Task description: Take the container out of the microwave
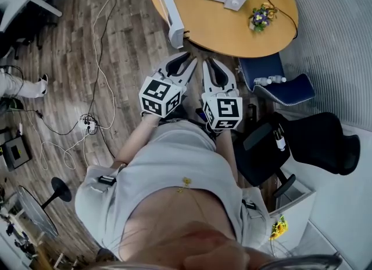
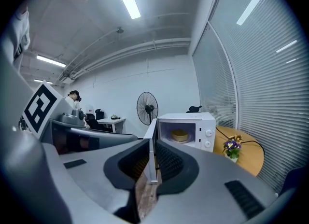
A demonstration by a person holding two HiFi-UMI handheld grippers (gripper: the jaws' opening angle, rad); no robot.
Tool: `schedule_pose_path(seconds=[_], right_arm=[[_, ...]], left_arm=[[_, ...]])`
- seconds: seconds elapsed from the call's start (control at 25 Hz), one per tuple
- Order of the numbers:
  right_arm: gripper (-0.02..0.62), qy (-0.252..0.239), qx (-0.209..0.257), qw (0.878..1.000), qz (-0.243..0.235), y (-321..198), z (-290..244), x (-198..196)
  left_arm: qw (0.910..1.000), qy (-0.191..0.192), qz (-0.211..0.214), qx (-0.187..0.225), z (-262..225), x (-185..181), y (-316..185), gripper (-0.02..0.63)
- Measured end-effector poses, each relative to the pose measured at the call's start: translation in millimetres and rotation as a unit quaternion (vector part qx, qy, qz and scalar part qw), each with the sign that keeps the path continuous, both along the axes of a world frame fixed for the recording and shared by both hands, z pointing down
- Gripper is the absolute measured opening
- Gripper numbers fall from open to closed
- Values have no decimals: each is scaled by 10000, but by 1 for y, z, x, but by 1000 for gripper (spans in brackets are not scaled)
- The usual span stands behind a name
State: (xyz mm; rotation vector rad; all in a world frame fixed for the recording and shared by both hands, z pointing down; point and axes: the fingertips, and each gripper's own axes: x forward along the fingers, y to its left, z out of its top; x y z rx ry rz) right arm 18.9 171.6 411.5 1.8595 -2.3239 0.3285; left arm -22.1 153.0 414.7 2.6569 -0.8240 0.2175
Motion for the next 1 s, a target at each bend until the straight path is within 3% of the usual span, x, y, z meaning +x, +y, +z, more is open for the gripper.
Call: schedule_pose_path(seconds=[0.44, 1.0], right_arm=[[57, -37, 18, 9998, 208, -48, 2, -15], [57, -68, -90, 9997, 207, -70, 4, -22]], left_arm=[[9999, 16, 127, -20, 3, -17, -47, 87], [9998, 57, 146, -131, 5, -19, -68, 87]])
